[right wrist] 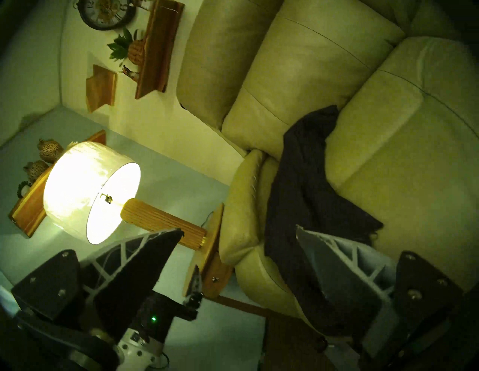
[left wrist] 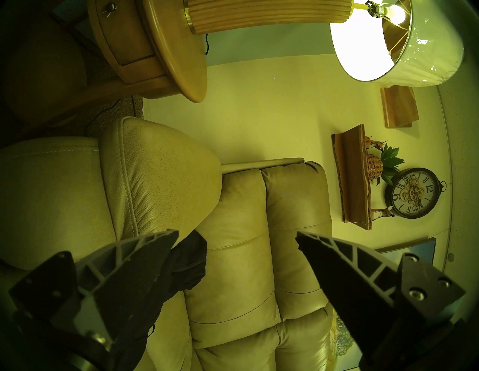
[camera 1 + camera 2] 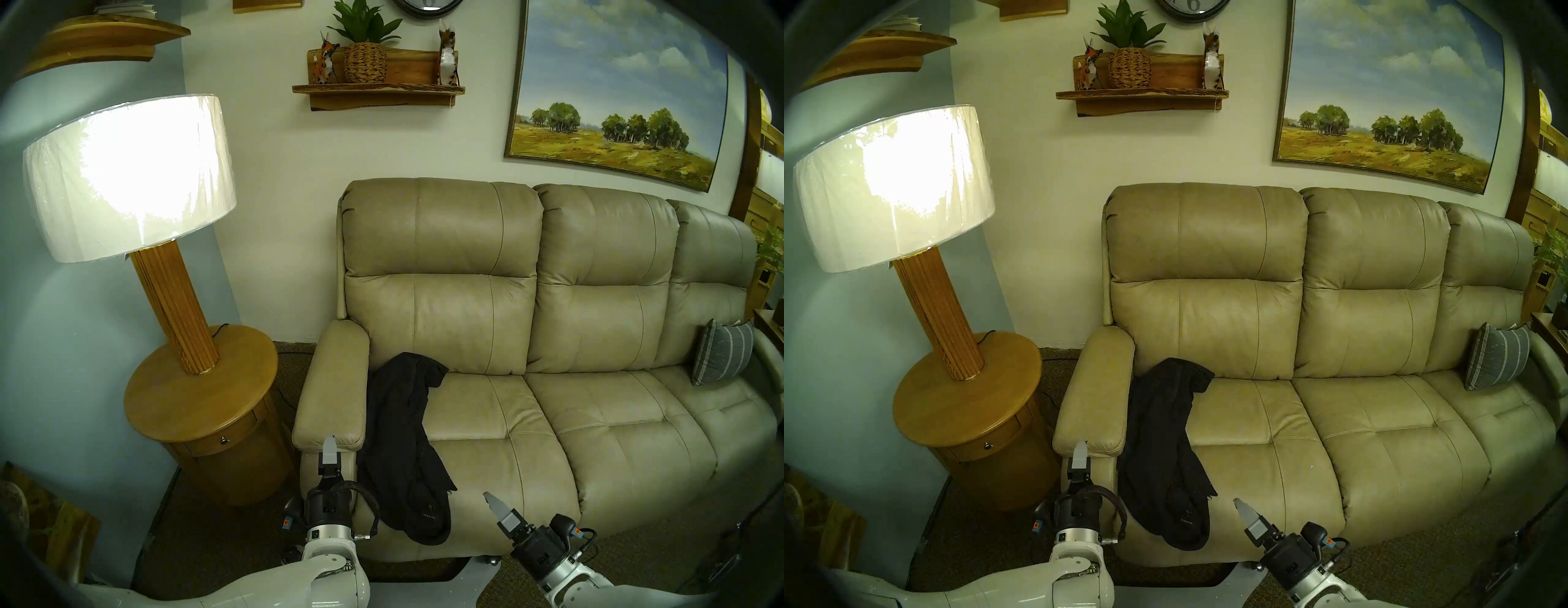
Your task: Drape jacket on sofa arm
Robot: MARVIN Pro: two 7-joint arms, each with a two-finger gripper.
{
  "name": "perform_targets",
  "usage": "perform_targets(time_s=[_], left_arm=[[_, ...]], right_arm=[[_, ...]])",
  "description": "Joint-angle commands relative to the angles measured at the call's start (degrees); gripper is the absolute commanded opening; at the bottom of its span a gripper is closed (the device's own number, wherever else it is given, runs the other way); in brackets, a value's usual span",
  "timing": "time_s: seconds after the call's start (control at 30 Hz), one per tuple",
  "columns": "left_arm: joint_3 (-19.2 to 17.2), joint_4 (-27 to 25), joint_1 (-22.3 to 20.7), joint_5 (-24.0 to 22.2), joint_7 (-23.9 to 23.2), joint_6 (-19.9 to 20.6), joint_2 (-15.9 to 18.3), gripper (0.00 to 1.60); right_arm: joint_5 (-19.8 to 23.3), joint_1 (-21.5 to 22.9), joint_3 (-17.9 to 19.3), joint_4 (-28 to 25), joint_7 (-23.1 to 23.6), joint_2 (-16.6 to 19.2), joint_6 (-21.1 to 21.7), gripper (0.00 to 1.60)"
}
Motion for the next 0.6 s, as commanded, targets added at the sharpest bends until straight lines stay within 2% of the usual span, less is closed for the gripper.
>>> perform_targets(time_s=[0.0,0.03,0.13,0.23,0.4,0.57], left_arm=[[-0.1,-0.4,0.0,0.2,-0.4,0.0,0.0,1.60],[-0.1,-0.4,0.0,0.2,-0.4,0.0,0.0,1.60],[0.0,-0.4,-0.1,0.2,-0.3,0.0,0.0,1.60],[0.0,-0.4,-0.1,0.2,-0.3,0.0,0.0,1.60],[0.0,-0.4,-0.1,0.2,-0.3,0.0,0.0,1.60],[0.0,-0.4,-0.1,0.2,-0.2,0.0,0.0,1.60]], right_arm=[[-3.6,4.1,-4.1,5.4,-3.2,-6.9,-0.5,1.60],[-3.0,5.3,-5.8,5.3,-4.5,-6.4,-0.8,1.60],[-3.2,7.3,-6.6,7.4,-6.5,-8.8,0.1,1.60],[-3.9,8.9,-8.2,8.5,-11.0,-10.3,1.2,1.60],[-5.3,12.1,-11.3,12.3,-15.4,-14.2,1.2,1.60],[-3.3,14.7,-12.7,14.5,-18.8,-17.5,3.8,1.60]])
